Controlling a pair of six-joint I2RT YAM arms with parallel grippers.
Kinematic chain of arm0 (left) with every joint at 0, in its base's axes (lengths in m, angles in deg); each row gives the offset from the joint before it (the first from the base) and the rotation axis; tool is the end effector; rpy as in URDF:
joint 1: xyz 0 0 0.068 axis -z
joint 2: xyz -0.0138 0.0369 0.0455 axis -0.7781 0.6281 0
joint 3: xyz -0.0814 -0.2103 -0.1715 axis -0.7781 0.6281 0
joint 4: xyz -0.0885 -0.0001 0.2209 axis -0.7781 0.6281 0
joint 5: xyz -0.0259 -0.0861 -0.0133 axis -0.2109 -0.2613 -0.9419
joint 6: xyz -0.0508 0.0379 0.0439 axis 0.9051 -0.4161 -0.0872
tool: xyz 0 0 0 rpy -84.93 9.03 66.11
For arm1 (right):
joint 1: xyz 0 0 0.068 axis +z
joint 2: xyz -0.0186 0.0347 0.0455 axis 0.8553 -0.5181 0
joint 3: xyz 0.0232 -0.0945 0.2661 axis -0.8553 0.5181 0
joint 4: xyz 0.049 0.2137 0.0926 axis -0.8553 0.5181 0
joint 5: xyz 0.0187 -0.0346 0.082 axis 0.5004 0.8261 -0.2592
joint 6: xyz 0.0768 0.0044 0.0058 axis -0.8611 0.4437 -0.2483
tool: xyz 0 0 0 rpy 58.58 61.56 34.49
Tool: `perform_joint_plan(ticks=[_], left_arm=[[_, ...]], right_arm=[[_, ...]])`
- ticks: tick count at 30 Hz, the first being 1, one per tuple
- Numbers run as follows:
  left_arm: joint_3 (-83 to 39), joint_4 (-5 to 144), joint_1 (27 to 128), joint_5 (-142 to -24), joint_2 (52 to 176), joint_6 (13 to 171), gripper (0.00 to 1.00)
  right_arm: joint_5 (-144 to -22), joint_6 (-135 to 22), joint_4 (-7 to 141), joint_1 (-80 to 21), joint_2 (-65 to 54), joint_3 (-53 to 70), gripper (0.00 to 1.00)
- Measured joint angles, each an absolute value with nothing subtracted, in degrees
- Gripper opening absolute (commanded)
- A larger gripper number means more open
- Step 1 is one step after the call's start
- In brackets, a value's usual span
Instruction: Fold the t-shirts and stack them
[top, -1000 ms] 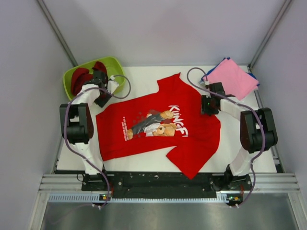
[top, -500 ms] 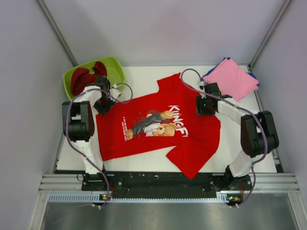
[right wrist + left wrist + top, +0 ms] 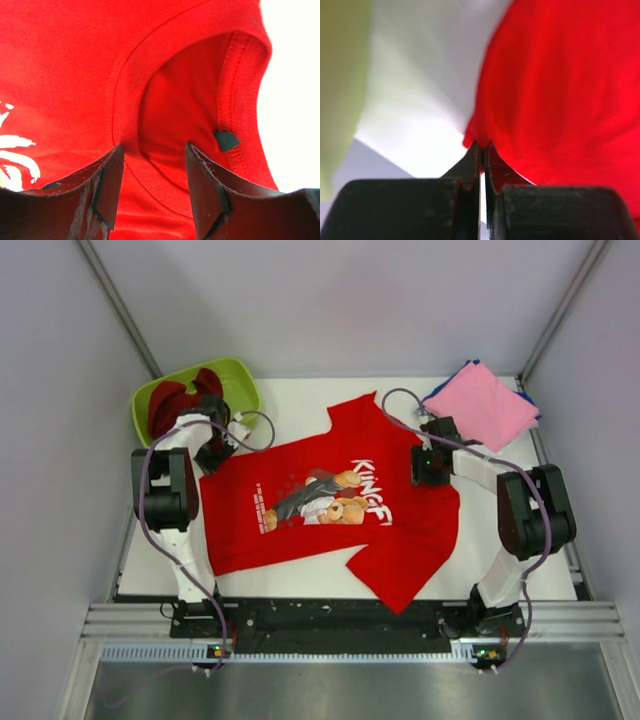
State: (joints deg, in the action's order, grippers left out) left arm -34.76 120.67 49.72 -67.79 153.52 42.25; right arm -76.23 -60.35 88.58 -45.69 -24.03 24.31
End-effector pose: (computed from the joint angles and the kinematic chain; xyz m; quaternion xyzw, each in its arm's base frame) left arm 0.3823 0.0174 0.1688 0.3051 0.9455 0.0904 0.0689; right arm 0.3296 0.0780 0.1673 -0.0229 0.9699 0.0592 0.2352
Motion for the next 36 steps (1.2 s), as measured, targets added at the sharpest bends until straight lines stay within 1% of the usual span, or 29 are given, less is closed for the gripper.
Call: perform_joint_plan(ticks=[4, 5, 6, 9, 11, 13, 14, 16, 19, 22, 25, 26, 27, 28, 32, 36], left_arm=[[-36.0, 116.2, 49.7, -60.8, 153.4, 42.0, 0.0], [-36.0, 114.5, 49.7, -59.0, 153.4, 41.8, 0.03], [-36.0, 113.1, 49.7, -57.5, 153.4, 41.4, 0.09], [-36.0, 109.0, 49.9, -53.8, 153.4, 40.3, 0.36], [-35.6, 106.7, 50.0, -51.6, 153.4, 39.4, 0.48], [-34.2, 104.6, 50.3, -49.4, 153.3, 39.1, 0.71], [-33.4, 104.1, 50.4, -48.9, 153.2, 38.6, 0.8], [-31.2, 103.6, 50.5, -48.2, 152.7, 38.1, 0.83], [-28.7, 103.6, 51.2, -48.1, 150.5, 37.2, 0.83], [-28.1, 104.8, 52.2, -49.4, 146.2, 36.9, 0.83], [-27.8, 107.4, 52.9, -53.5, 140.2, 37.1, 0.83], [-27.5, 108.7, 53.1, -55.9, 137.8, 37.3, 0.81], [-27.1, 110.5, 53.3, -59.0, 135.3, 37.3, 0.81], [-26.6, 112.6, 53.3, -62.6, 132.7, 37.0, 0.8], [-22.5, 120.4, 53.4, -78.1, 123.3, 33.6, 0.8], [-15.2, 126.3, 53.8, -87.5, 116.0, 30.6, 0.8]], right_arm=[[-76.6, -61.3, 88.1, -47.3, -24.0, 24.5, 0.52], [-76.7, -61.4, 87.9, -47.6, -24.0, 24.6, 0.52], [-76.6, -61.5, 87.8, -47.9, -24.0, 24.6, 0.52], [-76.6, -61.4, 87.8, -48.1, -24.0, 24.6, 0.52], [-76.6, -61.2, 87.8, -48.1, -24.0, 24.6, 0.52], [-76.5, -60.7, 87.9, -48.1, -23.9, 24.6, 0.52], [-76.3, -60.2, 88.4, -48.1, -23.7, 24.5, 0.52], [-75.7, -58.8, 90.0, -47.5, -22.7, 24.5, 0.53], [-74.5, -55.3, 92.9, -45.5, -18.8, 23.9, 0.54], [-74.0, -47.6, 95.6, -39.8, -12.4, 20.9, 0.56], [-74.3, -39.0, 96.8, -32.6, -6.6, 18.6, 0.59], [-74.7, -36.2, 97.4, -30.0, -4.6, 18.5, 0.62], [-75.5, -33.1, 98.4, -27.1, -2.6, 18.5, 0.76], [-76.7, -30.0, 99.8, -24.1, -0.8, 18.6, 0.78], [-81.5, -19.8, 105.0, -11.6, 3.7, 22.0, 0.78], [-84.0, -16.0, 112.1, 0.2, 2.7, 29.1, 0.77]])
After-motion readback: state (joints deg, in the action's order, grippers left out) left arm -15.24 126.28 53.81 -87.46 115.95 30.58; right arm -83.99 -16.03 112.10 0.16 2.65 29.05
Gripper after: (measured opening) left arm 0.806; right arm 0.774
